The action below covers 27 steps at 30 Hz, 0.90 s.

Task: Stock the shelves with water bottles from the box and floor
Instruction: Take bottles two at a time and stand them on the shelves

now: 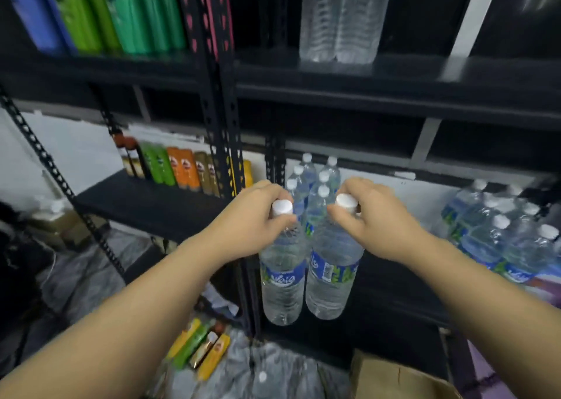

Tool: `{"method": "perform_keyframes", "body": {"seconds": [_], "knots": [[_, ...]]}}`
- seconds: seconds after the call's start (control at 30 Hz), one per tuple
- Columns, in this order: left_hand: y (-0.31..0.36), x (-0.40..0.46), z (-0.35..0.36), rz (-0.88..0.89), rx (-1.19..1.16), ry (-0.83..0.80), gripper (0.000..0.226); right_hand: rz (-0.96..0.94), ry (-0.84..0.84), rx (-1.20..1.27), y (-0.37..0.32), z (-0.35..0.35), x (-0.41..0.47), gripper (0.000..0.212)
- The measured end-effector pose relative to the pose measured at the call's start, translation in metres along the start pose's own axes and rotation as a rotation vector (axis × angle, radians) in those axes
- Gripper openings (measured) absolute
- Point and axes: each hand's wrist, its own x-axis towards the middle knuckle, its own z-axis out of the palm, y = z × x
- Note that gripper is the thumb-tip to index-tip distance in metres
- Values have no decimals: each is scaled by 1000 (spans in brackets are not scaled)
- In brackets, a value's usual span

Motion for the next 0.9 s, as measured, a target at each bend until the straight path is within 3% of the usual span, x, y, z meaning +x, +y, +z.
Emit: {"method": "perform_keyframes", "body": {"seconds": [0.5, 0.9], "knots": [[114, 124, -188, 172, 55, 309, 18, -287, 316, 37, -47, -186, 131, 21], [177, 217, -284, 159, 32, 261, 17, -344, 452, 52, -84, -304, 232, 28]]}}
